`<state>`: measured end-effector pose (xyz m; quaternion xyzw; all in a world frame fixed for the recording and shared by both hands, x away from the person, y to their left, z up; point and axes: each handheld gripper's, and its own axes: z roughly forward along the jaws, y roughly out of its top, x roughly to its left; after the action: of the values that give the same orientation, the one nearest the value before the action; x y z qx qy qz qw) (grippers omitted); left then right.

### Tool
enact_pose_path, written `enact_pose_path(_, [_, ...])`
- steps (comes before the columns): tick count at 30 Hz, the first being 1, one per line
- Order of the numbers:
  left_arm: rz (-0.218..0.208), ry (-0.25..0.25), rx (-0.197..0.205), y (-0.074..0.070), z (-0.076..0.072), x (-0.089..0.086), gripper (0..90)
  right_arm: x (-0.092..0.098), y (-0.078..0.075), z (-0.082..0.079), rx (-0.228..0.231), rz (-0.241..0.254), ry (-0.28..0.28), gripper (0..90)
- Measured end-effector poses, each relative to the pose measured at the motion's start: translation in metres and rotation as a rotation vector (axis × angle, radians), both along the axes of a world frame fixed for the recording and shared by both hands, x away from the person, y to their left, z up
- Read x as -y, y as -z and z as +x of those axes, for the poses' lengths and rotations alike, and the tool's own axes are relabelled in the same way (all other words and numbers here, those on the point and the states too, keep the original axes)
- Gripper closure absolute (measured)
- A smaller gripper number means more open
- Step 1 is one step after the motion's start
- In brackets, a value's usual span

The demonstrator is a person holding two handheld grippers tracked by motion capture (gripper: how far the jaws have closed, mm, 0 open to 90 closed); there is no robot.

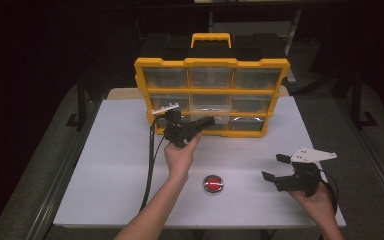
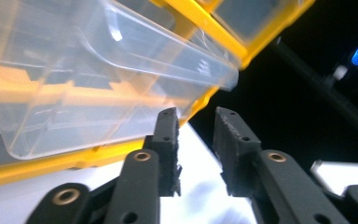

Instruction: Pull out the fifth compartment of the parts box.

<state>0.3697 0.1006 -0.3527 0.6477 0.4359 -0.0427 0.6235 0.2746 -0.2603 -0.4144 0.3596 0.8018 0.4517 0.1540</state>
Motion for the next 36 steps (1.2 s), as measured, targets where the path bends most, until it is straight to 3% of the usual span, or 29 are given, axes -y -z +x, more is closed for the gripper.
enact_pose_path(4, [0.174,0.071,0.103,-0.012,-0.009,0.002,52.7,0.001,0.000,0.000,-0.003,0.004,0.006,16.1])
enact_pose_path(5, [0.207,0.094,0.120,-0.015,-0.012,0.003,47.8,0.001,0.000,0.001,0.001,0.003,0.005,16.1])
enact_pose_path(6, [0.207,0.094,0.120,-0.015,-0.012,0.003,45.0,0.001,0.000,0.001,0.001,0.003,0.005,16.1])
enact_pose_path(7, [0.283,0.139,0.175,-0.022,-0.017,0.007,41.0,0.001,0.001,0.000,-0.011,0.002,0.010,16.1])
enact_pose_path(8, [0.319,0.152,0.206,-0.025,-0.020,0.008,39.1,0.001,0.001,0.000,-0.008,0.000,0.008,16.1])
enact_pose_path(11, [0.357,0.222,0.246,-0.035,-0.024,0.007,35.1,0.000,0.001,0.000,-0.006,-0.005,0.007,16.1])
enact_pose_path(14, [0.340,0.313,0.237,-0.045,-0.022,0.003,29.8,0.000,0.000,0.000,0.000,-0.006,0.005,16.1])
enact_pose_path(16, [0.343,0.352,0.257,-0.055,-0.022,0.001,27.9,-0.001,0.001,0.001,0.001,-0.003,0.004,16.1])
enact_pose_path(19, [0.386,0.391,0.313,-0.070,-0.021,0.000,27.0,-0.001,0.001,0.001,-0.003,-0.006,0.000,16.1])
enact_pose_path(20, [0.386,0.391,0.313,-0.070,-0.021,0.000,26.8,-0.001,0.001,0.001,-0.003,-0.006,0.000,16.1])
enact_pose_path(23, [0.517,0.413,0.396,-0.086,-0.017,0.005,25.4,-0.001,0.001,0.001,-0.003,-0.005,0.000,16.1])
enact_pose_path(25, [0.562,0.426,0.434,-0.094,-0.014,0.008,25.5,-0.002,0.001,0.001,-0.003,-0.002,0.000,16.1])
enact_pose_path(26, [0.562,0.426,0.434,-0.094,-0.014,0.008,25.8,-0.002,0.000,0.002,-0.002,-0.001,-0.002,16.1])
enact_pose_path(27, [0.602,0.444,0.469,-0.102,-0.011,0.010,26.4,-0.002,0.000,0.002,-0.003,0.004,-0.002,16.1])
enact_pose_path(28, [0.616,0.456,0.481,-0.105,-0.008,0.010,27.4,-0.002,0.000,0.002,-0.003,0.005,-0.003,16.1])
enact_pose_path(32, [0.666,0.482,0.481,-0.111,0.002,0.011,30.3,-0.002,0.001,0.002,-0.001,-0.002,-0.011,16.1])
enact_pose_path(33, [0.712,0.474,0.480,-0.111,0.009,0.013,32.3,-0.002,0.001,0.002,-0.002,-0.003,-0.013,16.1])
enact_pose_path(34, [0.712,0.474,0.480,-0.111,0.009,0.013,34.6,-0.002,0.001,0.002,-0.002,-0.003,-0.013,16.1])
enact_pose_path(35, [0.760,0.480,0.475,-0.111,0.017,0.015,34.7,-0.003,0.001,0.002,-0.002,-0.004,-0.013,16.3])
enact_pose_path(36, [0.771,0.480,0.479,-0.110,0.020,0.016,35.0,-0.003,0.001,0.001,-0.001,-0.004,-0.012,16.3])
